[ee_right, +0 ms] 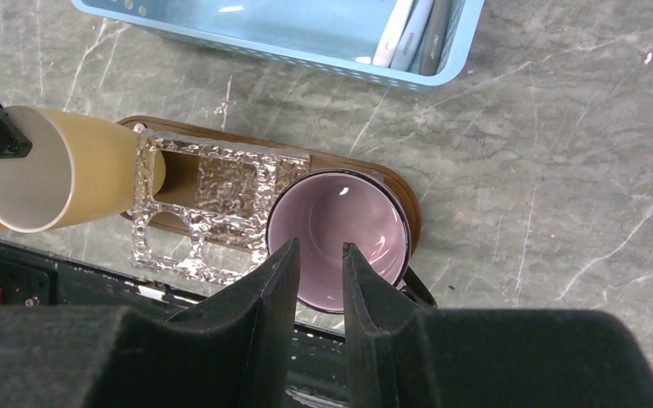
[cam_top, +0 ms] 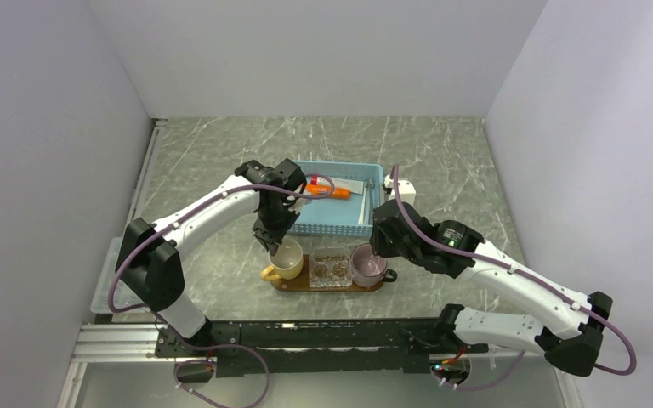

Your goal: Prepare toiletry sets of a toothbrush and toothpaste on the tray

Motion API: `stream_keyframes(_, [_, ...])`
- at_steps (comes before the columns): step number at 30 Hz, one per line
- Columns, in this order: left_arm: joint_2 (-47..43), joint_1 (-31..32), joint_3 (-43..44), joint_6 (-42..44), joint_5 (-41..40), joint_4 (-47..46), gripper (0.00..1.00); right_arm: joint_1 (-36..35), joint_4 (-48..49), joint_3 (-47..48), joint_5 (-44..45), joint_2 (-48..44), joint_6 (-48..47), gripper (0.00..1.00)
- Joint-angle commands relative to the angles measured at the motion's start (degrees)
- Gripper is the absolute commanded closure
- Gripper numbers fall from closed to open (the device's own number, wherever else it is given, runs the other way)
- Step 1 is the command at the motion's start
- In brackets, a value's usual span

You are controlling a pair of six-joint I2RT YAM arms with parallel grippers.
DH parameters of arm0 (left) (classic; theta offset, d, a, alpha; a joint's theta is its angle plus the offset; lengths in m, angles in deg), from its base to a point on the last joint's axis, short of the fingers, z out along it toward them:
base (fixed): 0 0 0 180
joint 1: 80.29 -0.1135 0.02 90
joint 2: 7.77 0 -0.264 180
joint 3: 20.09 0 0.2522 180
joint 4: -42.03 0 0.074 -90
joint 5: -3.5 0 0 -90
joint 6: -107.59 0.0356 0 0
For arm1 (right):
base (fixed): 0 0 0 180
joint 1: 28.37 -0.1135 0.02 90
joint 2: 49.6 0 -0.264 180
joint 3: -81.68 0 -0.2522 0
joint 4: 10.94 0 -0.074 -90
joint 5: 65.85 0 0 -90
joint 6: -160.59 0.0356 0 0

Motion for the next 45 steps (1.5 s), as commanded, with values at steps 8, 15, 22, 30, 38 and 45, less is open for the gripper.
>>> stream_keyframes(8, [-1.6,1.7,-0.9,-0.8,2.6,-1.4,0.94,0.2,2.1,-0.6,-0.6,-1.3,0.8,0.72])
stream_keyframes(15, [-1.7,1.8,-1.3,-0.8,2.4,-1.4,0.89,0.2,2.1,-0.7,-0.7,-1.3,0.9,0.72])
stream_keyframes(22, [-1.7,1.9,-2.1,-0.7,2.9,-2.0,0.85,0.2,1.9,-0.8,-0.7,-1.6,1.0,0.72])
stream_keyframes(30, [-2.0,1.9,-2.3,-0.7,2.9,-2.5,0.75,0.2,2.2,-0.9,-1.0,-1.7,0.9,0.72])
stream_keyframes(38, [-2.0,1.9,-0.5,-0.4,2.1,-1.8,0.68,0.2,2.1,-0.9,-1.0,-1.8,0.8,0.72])
stream_keyframes(45, [-1.3,1.9,3.1,-0.2,0.2,-0.5,0.62,0.2,2.2,-1.1,-1.0,-2.0,0.9,0.72])
